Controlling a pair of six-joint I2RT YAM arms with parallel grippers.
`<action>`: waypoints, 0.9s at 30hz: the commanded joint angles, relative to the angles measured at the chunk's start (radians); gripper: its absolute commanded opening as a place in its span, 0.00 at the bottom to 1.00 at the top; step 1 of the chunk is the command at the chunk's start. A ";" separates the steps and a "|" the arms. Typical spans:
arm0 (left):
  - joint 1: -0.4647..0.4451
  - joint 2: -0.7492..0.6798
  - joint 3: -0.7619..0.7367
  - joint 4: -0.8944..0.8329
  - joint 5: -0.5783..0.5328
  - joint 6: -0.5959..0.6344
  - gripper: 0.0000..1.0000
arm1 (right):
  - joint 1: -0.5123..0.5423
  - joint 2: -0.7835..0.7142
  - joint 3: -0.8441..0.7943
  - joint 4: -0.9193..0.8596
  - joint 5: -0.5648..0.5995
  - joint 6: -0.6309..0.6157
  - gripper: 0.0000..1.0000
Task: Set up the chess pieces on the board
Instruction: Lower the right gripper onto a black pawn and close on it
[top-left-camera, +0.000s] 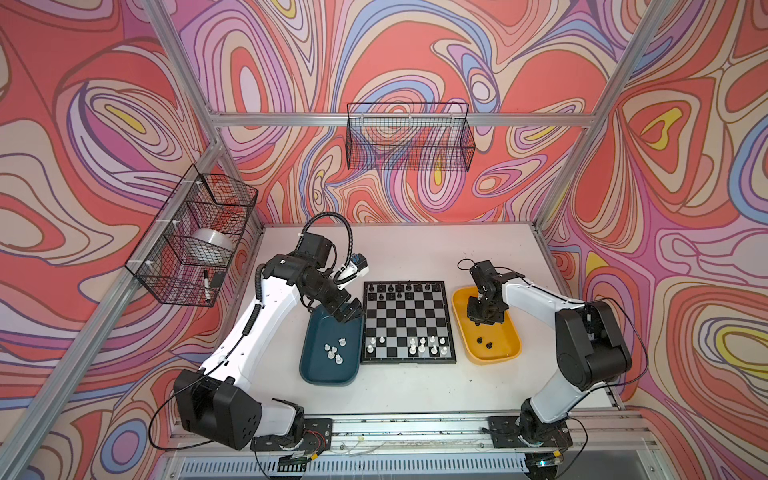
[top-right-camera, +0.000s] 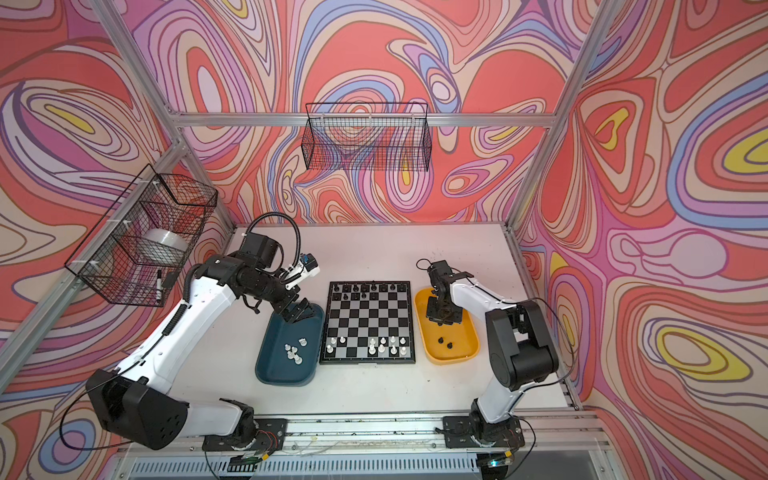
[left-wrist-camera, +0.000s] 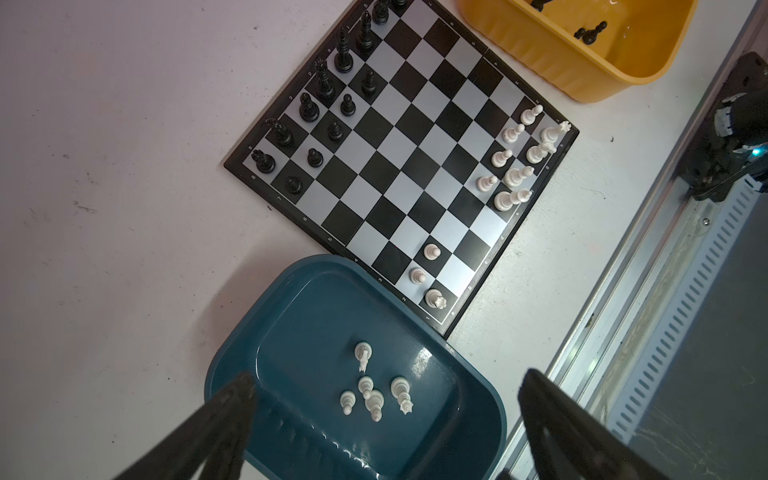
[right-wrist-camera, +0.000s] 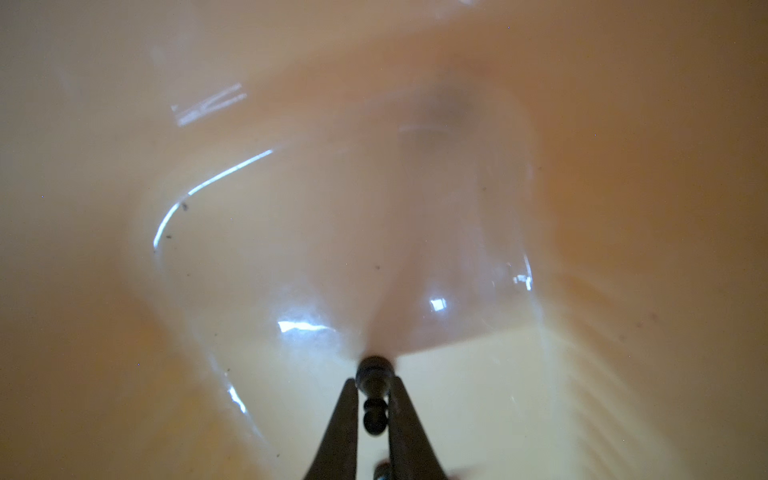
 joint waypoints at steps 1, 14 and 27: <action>-0.003 -0.013 0.001 -0.018 -0.003 0.000 0.99 | -0.007 0.020 -0.012 0.017 0.012 -0.008 0.15; -0.005 -0.012 0.004 -0.019 -0.004 -0.003 0.99 | -0.008 0.025 -0.001 0.015 0.011 -0.017 0.12; -0.004 -0.013 0.003 -0.018 -0.003 -0.001 0.99 | -0.006 0.008 0.009 -0.013 0.006 -0.031 0.09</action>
